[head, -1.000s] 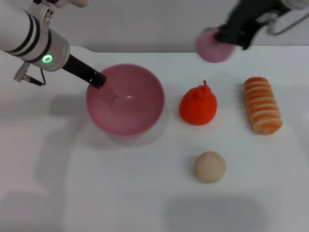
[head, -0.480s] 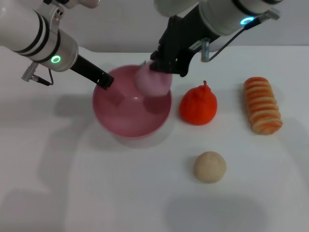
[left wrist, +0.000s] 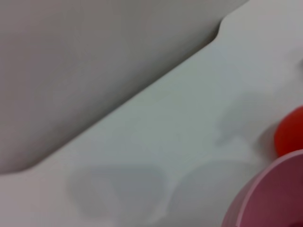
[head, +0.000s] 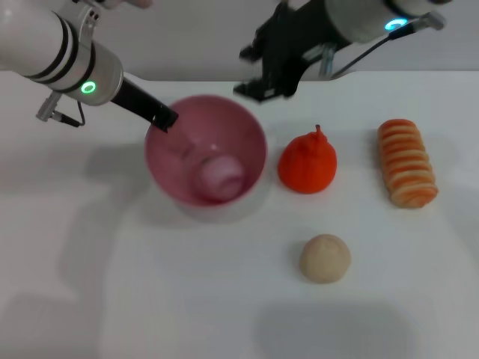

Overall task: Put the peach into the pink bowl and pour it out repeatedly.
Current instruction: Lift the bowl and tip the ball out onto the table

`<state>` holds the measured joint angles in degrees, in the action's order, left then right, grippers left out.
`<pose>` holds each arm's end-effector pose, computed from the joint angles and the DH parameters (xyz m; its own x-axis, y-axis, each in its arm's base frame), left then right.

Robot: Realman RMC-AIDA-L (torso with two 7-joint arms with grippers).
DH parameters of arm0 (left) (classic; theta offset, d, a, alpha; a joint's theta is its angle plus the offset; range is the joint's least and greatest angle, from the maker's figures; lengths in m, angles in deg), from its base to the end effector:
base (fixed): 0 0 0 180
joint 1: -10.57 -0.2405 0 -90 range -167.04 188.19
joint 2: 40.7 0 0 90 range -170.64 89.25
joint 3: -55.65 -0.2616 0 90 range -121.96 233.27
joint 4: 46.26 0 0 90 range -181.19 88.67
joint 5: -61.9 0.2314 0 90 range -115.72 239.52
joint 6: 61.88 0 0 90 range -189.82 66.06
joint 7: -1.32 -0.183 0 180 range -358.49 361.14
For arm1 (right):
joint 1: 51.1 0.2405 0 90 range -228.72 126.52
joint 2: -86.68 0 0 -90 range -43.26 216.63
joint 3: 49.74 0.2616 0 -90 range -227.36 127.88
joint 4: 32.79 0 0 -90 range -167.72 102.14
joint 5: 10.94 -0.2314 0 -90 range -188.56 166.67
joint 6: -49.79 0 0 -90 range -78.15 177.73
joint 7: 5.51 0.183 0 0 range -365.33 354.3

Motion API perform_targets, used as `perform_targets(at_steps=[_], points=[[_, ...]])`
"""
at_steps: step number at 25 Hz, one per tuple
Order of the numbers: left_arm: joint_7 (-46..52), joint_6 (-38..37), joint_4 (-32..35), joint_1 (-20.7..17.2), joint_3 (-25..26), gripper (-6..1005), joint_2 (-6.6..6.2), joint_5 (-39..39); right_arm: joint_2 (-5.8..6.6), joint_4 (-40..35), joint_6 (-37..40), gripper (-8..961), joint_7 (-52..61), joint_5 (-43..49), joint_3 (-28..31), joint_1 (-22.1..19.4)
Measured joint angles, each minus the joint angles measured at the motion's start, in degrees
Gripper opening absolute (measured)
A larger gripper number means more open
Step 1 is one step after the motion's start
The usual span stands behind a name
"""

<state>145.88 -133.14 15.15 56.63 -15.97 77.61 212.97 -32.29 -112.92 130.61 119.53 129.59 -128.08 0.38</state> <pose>-0.1752 0.4691 -0.0320 0.7872 0.6162 -0.0253 0.5023 -0.6644 -0.5533 0.0254 0.4354 -0.0316 0.9900 0.0200 0.1400 0.0737 -0.9176 -0.3905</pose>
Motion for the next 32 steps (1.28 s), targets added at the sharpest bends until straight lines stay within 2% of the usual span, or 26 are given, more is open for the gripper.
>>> perform_targets(at_steps=[4, 5, 8, 11, 12, 13, 14, 15, 18, 20, 21, 23, 25, 26, 28, 29, 30, 32], points=[[-0.03, 1.57, 0.71, -0.51, -0.68, 43, 0.03, -0.46, 0.41, -1.71, -4.32, 480, -3.28, -10.02, 8.99, -7.52], [-0.53, 7.36, 3.72, -2.91, -5.24, 43, -0.21, -4.59, 0.42, -1.5, -4.74, 479, -5.16, -14.89, 12.13, -9.58], [-1.56, 10.01, 5.39, -4.02, -7.9, 43, -0.22, -6.7, 0.47, 0.57, -5.11, 478, -11.7, -31.03, 20.61, -16.01], [-2.75, 12.46, 6.94, -5.08, -10.49, 43, -0.17, -8.6, 0.57, 2.26, -5.08, 476, -18.22, -45.28, 26.05, -22.88], [-5.98, 20.83, 10.96, -8.66, -18.28, 43, -0.12, -13.44, 0.51, 2.51, -5.16, 476, -20.08, -48.19, 27.21, -24.79], [-8.07, 26.16, 11.23, -9.83, -21.29, 43, -0.1, -16.47, 0.38, 2.94, -5.18, 475, -22.94, -51.61, 28.5, -27.05], [-8.07, 26.16, 11.23, -9.83, -21.29, 43, -0.1, -16.47, 0.33, 3.39, -5.18, 475, -24.78, -54.2, 29.31, -28.54], [-11.7, 35.03, 10.33, -11.23, -26.03, 43, -0.07, -21.88, 0.32, 4.22, -5.15, 474, -27.0, -57.63, 30.28, -30.4], [-16.42, 46.77, 8.26, -12.72, -33.08, 43, 0.02, -27.16, 0.45, 8.16, -4.93, 473, -32.59, -67.88, 33.12, -35.01], [-16.42, 46.77, 8.26, -12.72, -33.08, 43, 0.02, -27.16, 0.5, 10.66, -4.34, 472, -35.87, -72.2, 34.58, -37.05], [-18.37, 58.84, 6.47, -13.66, -39.93, 43, 0.1, -28.47, 0.51, 11.45, -3.78, 471, -37.05, -73.12, 35.24, -37.67], [-18.65, 73.91, 3.23, -14.11, -47.74, 43, 0.14, -28.25, 0.49, 12.27, -2.79, 470, -38.17, -73.74, 36.09, -38.27], [-18.65, 73.91, 3.23, -14.11, -47.74, 43, 0.14, -28.25, 0.46, 12.5, -2.09, 469, -38.28, -73.8, 36.75, -38.51], [-18.59, 85.64, -0.29, -13.99, -52.8, 43, 0.23, -28.13, 0.46, 12.54, -1.83, 469, -38.27, -73.85, 37.18, -38.61], [-18.1, 96.31, -4.23, -13.79, -57.91, 43, 0.51, -28.12, 0.47, 12.48, -1.43, 468, -38.18, -73.91, 37.99, -38.69], [-18.1, 96.31, -4.23, -13.79, -57.91, 43, 0.51, -28.12, 0.5, 12.19, -1.2, 467, -38.04, -73.97, 38.5, -38.75], [-17.95, 103.48, -6.29, -13.88, -61.45, 43, 0.67, -28.11, 0.5, 12.19, -1.2, 467, -38.04, -73.97, 38.5, -38.75], [-17.9, 109.16, -7.5, -14.3, -64.77, 43, 0.71, -28.11, 0.53, 12.02, -1.18, 466, -37.71, -73.99, 38.67, -38.76]])
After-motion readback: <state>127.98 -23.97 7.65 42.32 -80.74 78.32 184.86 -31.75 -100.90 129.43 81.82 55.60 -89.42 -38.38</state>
